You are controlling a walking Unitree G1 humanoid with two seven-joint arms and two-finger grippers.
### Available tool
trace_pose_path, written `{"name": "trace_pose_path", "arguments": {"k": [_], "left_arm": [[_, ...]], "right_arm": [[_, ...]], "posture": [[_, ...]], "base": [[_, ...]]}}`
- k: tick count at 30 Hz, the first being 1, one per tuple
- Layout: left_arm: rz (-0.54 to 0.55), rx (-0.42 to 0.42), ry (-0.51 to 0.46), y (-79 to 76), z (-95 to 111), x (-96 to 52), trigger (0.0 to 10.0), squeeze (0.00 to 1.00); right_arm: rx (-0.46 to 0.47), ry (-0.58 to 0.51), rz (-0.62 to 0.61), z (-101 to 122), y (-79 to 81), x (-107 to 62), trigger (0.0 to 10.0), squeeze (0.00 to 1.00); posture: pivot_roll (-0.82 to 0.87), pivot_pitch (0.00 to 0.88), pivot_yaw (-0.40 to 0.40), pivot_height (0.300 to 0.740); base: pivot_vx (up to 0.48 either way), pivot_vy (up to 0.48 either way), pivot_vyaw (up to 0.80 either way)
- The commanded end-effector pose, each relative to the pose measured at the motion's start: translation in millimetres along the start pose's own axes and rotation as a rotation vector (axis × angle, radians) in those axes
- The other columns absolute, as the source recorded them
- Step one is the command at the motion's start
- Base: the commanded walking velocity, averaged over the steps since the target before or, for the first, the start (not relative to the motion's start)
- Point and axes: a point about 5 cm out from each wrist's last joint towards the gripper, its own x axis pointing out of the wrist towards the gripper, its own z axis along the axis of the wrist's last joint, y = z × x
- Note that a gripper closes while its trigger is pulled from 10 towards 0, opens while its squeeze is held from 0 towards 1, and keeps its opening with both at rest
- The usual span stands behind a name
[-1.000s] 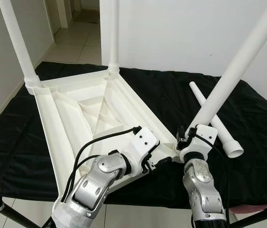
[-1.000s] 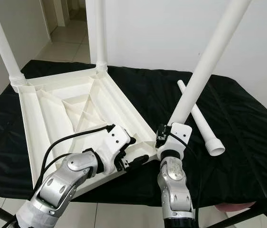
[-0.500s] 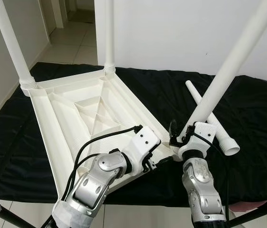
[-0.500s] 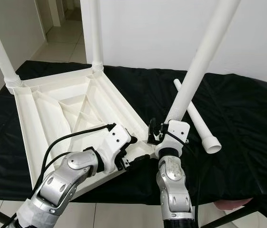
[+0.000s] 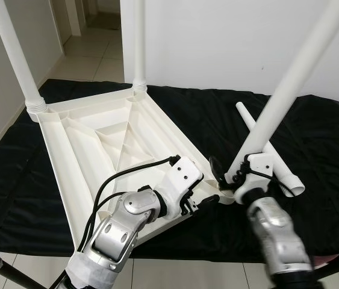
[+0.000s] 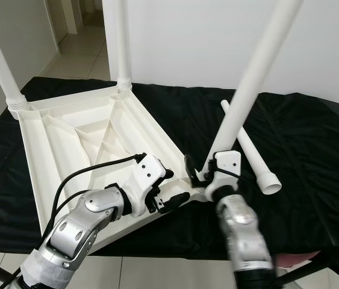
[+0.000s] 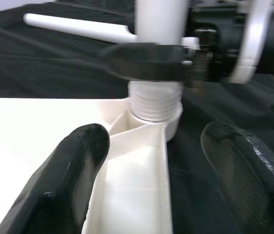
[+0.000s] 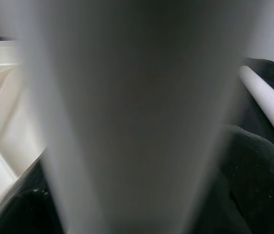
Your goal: Building children table
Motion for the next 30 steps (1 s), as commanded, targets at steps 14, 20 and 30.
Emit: {"name": "trace_pose_path", "arguments": {"k": [14, 20, 30], "left_arm": [[0.044, 0.014, 0.044, 13.6, -11, -16.7, 10.0, 0.0], [0.05, 0.008, 0.04, 13.2, -10, -16.2, 10.0, 0.0], [0.026, -0.001, 0.044, 10.9, -12, -16.1, 10.0, 0.0]], "right_arm": [[0.03, 0.067, 0.245, -22, 18.3, -4.9, 10.0, 0.0], [0.08, 0.052, 0.324, -25, 41.8, -6.6, 10.0, 0.0], [0.047, 0.042, 0.348, -23, 36.1, -10.0, 10.0, 0.0]], "posture": [[-0.03, 0.0, -0.063, 0.74], [-0.03, 0.0, -0.069, 0.74], [-0.05, 0.0, -0.064, 0.74]], "base": [[0.0, 0.0, 0.0], [0.0, 0.0, 0.0], [0.0, 0.0, 0.0]]}}
